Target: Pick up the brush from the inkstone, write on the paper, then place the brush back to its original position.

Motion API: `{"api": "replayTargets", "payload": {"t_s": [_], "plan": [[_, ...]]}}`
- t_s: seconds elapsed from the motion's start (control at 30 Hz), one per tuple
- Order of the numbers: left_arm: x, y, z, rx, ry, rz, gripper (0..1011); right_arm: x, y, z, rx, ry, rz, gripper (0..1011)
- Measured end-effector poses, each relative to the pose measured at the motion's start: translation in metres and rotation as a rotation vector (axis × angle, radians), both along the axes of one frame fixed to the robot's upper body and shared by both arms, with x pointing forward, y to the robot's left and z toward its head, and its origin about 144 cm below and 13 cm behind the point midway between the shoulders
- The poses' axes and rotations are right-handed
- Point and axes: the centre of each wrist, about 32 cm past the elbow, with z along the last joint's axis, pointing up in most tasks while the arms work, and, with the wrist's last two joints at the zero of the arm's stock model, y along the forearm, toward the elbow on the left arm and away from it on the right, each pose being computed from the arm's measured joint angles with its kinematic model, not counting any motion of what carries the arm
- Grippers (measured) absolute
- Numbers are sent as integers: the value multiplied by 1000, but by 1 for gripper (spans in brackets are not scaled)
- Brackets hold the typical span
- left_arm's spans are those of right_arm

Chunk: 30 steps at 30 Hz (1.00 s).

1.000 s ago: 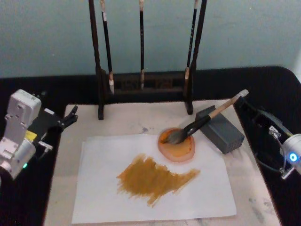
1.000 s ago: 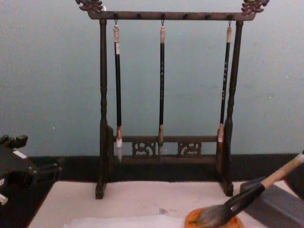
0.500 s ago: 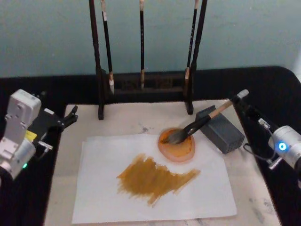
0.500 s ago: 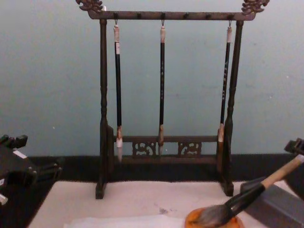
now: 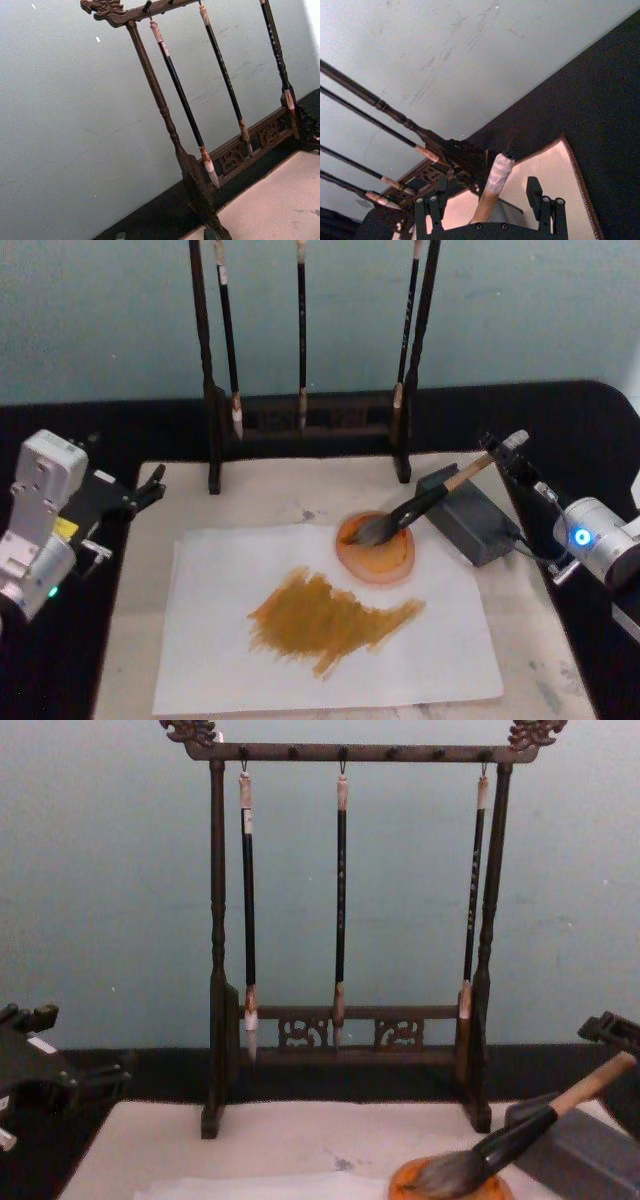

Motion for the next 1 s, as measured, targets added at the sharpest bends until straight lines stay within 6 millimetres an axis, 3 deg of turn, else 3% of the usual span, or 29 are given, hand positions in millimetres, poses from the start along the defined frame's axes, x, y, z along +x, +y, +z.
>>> {"api": "replayTargets", "payload": {"t_s": [0.27,1.0], "plan": [[0,0,0,0,0,0,1010,9,-4,-5,26,0,3,1000],[0,0,0,0,0,0,1010,7,0,-10,61,3,18,1000]]}}
